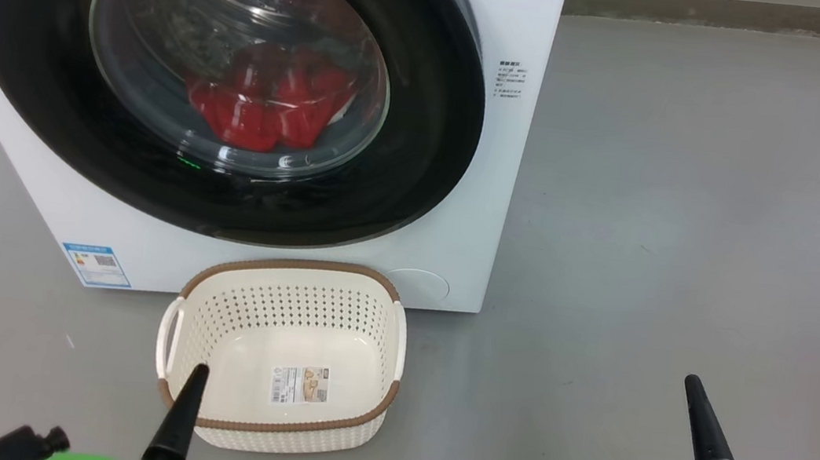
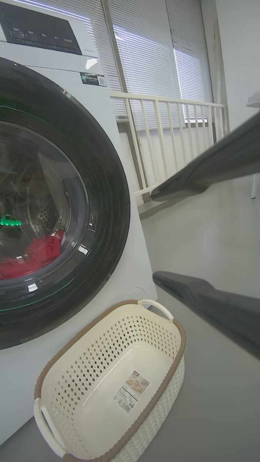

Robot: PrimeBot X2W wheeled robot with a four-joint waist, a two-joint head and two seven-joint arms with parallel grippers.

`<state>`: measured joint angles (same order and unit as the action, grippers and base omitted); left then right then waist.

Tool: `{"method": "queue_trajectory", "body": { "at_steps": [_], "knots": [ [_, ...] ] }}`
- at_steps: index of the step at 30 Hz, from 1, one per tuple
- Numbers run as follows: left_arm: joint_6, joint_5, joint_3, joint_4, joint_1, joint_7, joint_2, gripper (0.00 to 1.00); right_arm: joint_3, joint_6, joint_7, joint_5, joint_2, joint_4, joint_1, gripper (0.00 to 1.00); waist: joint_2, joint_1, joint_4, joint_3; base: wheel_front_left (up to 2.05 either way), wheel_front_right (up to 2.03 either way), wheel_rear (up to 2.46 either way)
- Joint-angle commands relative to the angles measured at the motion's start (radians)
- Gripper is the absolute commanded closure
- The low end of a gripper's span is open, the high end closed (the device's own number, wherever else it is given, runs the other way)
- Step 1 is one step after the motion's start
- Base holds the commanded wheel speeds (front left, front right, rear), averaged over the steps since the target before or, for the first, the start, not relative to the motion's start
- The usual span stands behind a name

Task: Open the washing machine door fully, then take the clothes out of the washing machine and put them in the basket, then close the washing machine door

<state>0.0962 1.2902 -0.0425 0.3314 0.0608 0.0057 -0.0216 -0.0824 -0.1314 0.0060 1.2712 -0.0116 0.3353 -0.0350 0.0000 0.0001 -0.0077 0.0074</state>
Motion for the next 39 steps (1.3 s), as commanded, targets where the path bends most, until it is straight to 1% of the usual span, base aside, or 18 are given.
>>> {"method": "queue_trajectory", "body": {
  "at_steps": [1, 10, 25, 26, 39],
  "knots": [
    [-0.006, -0.047, 0.000, -0.030, 0.050, -0.014, -0.014, 0.00, 0.005, 0.000, -0.016, -0.044, -0.013, -0.031, -0.049, 0.00, 0.0000, -0.0001, -0.001, 0.000, 0.00, 0.00, 0.00],
    [-0.041, -0.180, -0.023, -0.019, 0.073, -0.041, -0.015, 0.00, 0.008, 0.000, -0.043, -0.197, -0.016, -0.044, -0.063, 0.00, 0.0000, -0.0001, -0.006, 0.001, 0.00, 0.00, 0.00],
    [-0.074, -0.376, -0.049, -0.034, 0.099, -0.082, -0.018, 0.00, 0.007, 0.000, -0.084, -0.397, -0.020, -0.051, -0.089, 0.00, 0.0000, -0.0001, -0.014, 0.000, 0.00, 0.00, 0.00],
    [-0.080, -0.404, -0.053, -0.032, 0.103, -0.088, -0.018, 0.00, 0.008, 0.000, -0.090, -0.421, -0.021, -0.051, -0.093, 0.00, 0.0000, -0.0001, -0.016, -0.001, 0.00, 0.00, 0.00],
    [-0.112, -0.545, -0.080, -0.019, 0.131, -0.126, -0.020, 0.00, 0.027, 0.000, -0.128, -0.579, -0.024, -0.059, -0.116, 0.00, 0.0000, -0.0001, -0.023, -0.004, 0.00, 0.00, 0.00]
  ]
}}
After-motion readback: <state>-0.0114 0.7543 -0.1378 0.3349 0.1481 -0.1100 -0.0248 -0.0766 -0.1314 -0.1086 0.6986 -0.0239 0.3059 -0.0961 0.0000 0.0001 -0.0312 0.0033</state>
